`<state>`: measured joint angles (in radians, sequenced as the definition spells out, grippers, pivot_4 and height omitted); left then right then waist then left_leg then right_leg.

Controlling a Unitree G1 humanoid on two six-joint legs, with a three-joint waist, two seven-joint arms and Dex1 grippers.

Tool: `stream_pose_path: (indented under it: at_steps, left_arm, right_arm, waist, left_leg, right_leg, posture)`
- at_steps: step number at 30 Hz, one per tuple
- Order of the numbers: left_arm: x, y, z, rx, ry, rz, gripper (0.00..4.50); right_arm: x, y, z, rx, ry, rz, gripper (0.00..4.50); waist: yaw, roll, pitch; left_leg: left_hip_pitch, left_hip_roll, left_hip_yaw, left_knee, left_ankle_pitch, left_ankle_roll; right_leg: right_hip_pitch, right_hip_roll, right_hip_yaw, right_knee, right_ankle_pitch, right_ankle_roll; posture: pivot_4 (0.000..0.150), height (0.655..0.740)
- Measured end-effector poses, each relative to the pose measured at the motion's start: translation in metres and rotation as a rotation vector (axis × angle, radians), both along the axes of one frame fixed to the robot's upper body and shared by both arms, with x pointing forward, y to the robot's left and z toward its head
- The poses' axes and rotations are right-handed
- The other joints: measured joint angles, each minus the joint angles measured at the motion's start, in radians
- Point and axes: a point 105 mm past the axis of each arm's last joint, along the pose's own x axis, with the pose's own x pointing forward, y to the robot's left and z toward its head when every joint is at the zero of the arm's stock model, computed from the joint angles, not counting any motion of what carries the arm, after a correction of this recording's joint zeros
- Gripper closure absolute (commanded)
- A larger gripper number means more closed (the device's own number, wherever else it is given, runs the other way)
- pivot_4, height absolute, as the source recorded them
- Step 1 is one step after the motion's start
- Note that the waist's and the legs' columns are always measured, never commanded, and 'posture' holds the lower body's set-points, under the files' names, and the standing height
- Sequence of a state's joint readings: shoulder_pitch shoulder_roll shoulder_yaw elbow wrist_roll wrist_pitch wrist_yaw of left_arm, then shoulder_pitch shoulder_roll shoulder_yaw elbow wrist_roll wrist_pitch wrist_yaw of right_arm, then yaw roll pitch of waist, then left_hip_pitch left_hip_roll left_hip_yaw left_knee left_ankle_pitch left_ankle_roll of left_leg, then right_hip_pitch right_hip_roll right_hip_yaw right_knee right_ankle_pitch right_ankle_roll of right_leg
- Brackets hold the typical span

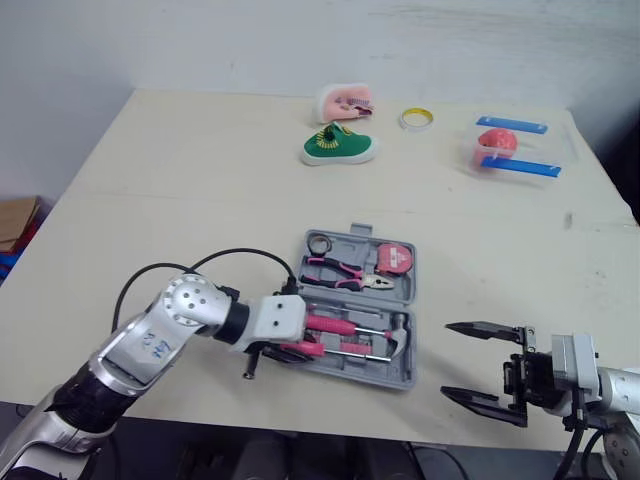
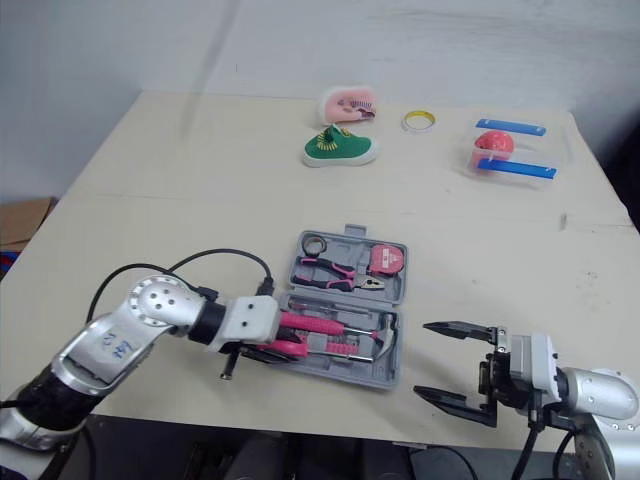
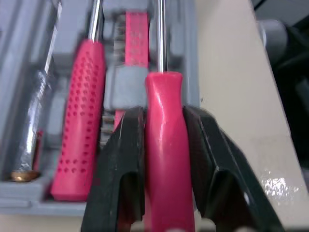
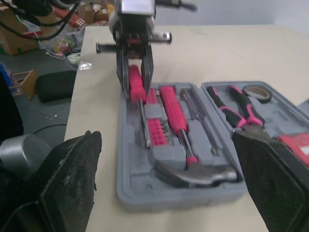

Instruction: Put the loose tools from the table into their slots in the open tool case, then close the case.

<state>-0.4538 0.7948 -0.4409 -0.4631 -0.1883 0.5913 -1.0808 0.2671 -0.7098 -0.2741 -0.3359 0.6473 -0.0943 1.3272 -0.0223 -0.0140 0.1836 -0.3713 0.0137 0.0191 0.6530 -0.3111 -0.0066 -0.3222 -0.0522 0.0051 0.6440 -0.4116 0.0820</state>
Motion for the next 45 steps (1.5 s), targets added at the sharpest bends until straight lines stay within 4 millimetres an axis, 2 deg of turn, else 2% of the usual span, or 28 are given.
stream_pose_path:
  at_steps: [10,19,20,23,24,27,28,30,35,38,43,45]
  left_arm:
    - [0.002,-0.02,0.0,-0.027,-0.007,-0.012,3.95]
    - [0.001,-0.021,-0.003,-0.01,0.023,-0.004,3.95]
    - [0.001,-0.022,-0.002,-0.015,0.027,0.003,3.15]
    - [0.001,-0.023,-0.002,-0.027,0.048,0.019,2.25]
    - [0.001,-0.024,-0.002,-0.033,0.043,0.014,1.64]
    - [0.001,-0.026,0.002,-0.049,0.013,-0.014,0.25]
    - [0.001,-0.027,0.003,-0.055,0.007,-0.02,0.05]
    - [0.001,-0.029,0.009,-0.094,-0.01,-0.039,0.05]
    - [0.003,-0.033,0.041,-0.32,-0.064,-0.111,0.05]
    - [0.003,-0.027,0.049,-0.44,-0.062,-0.136,0.8]
    - [-0.004,-0.022,0.039,-0.519,-0.047,-0.187,2.88]
    - [-0.005,-0.021,0.031,-0.522,-0.04,-0.173,3.89]
  right_arm:
    - [0.002,0.008,0.008,0.009,0.01,-0.033,0.0]
    - [0.003,0.006,0.006,0.018,0.01,-0.043,0.0]
    - [0.003,0.005,0.004,0.021,0.011,-0.049,0.0]
    - [0.001,0.004,0.001,0.016,0.014,-0.048,0.0]
    - [0.0,0.004,0.0,0.018,0.009,-0.047,0.0]
    - [0.0,0.003,-0.001,0.015,0.007,-0.049,0.0]
    - [0.0,0.003,-0.001,0.014,0.005,-0.049,0.0]
    - [-0.001,0.003,-0.001,0.014,0.0,-0.048,0.0]
    - [0.0,0.002,-0.003,0.018,0.003,-0.059,0.0]
    - [0.001,-0.001,-0.007,0.017,0.016,-0.074,0.0]
    - [0.001,-0.001,-0.008,0.018,0.009,-0.083,0.0]
    - [0.001,-0.001,-0.009,0.022,0.008,-0.09,0.0]
  waist:
    - [0.006,0.0,0.0]
    - [0.013,0.0,0.0]
    - [0.017,0.0,0.0]
    - [0.02,0.0,0.0]
    - [0.021,0.0,0.0]
    - [0.021,0.0,0.0]
    - [0.021,0.0,0.0]
    - [0.02,0.0,0.0]
    - [0.02,0.0,0.0]
    - [0.019,0.0,0.0]
    - [0.02,0.0,0.0]
    - [0.02,0.0,0.0]
  left_leg:
    - [0.0,0.0,0.0,0.0,0.0,0.0]
    - [0.0,0.0,0.0,0.0,0.0,0.0]
    - [0.0,0.0,0.0,0.0,0.0,0.0]
    - [0.0,0.0,0.0,0.0,0.0,0.0]
    - [0.0,0.0,0.0,0.0,0.0,0.0]
    - [0.0,0.0,0.0,0.001,0.0,0.0]
    - [0.0,0.0,0.0,0.001,0.0,0.0]
    - [0.0,0.0,0.0,0.001,0.0,0.0]
    - [0.0,0.0,0.0,0.001,0.0,0.0]
    - [0.0,0.0,0.0,0.001,0.0,0.0]
    - [0.0,0.0,0.0,0.002,0.0,0.0]
    - [0.0,0.0,0.0,0.002,0.0,0.0]
  right_leg:
    - [0.0,0.0,0.0,0.0,0.0,0.0]
    - [0.0,0.0,0.0,0.0,0.0,0.0]
    - [0.0,0.0,0.0,0.0,0.0,0.0]
    - [0.0,0.0,0.0,0.0,0.0,0.0]
    - [0.0,0.0,0.0,0.0,0.0,0.0]
    - [0.0,0.0,0.0,0.0,0.0,0.0]
    - [0.0,0.0,0.0,0.0,0.0,0.0]
    - [0.0,0.0,0.0,0.0,0.0,0.0]
    - [0.0,0.0,-0.001,0.0,0.0,0.0]
    - [0.0,0.0,-0.001,0.0,0.0,0.0]
    - [0.0,0.0,-0.001,0.0,0.0,0.0]
    - [0.001,0.0,-0.001,0.0,0.0,0.0]
  posture:
    - [0.15,0.74]
    - [0.15,0.74]
    - [0.15,0.74]
    - [0.15,0.74]
    - [0.15,0.74]
    - [0.15,0.74]
    - [0.15,0.74]
    - [0.15,0.74]
    - [0.15,0.74]
    - [0.15,0.74]
    - [0.15,0.74]
    - [0.15,0.74]
